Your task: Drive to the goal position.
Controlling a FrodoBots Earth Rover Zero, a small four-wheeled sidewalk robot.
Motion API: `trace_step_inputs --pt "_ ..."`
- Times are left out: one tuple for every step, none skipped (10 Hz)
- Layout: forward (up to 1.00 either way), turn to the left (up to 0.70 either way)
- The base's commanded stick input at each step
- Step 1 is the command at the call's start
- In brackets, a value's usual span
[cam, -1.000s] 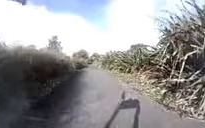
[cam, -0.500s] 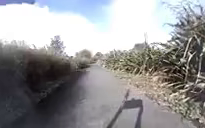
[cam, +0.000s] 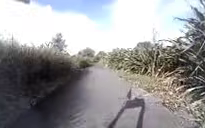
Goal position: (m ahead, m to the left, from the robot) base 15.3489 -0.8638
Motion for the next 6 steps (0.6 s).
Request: trace_step_inputs --pt "0.85 -0.01" --pt "0.85 -0.04" --pt "0.85 -0.2" --pt "0.85 -0.34" --pt "0.85 -0.34" --pt "0.85 -0.3"
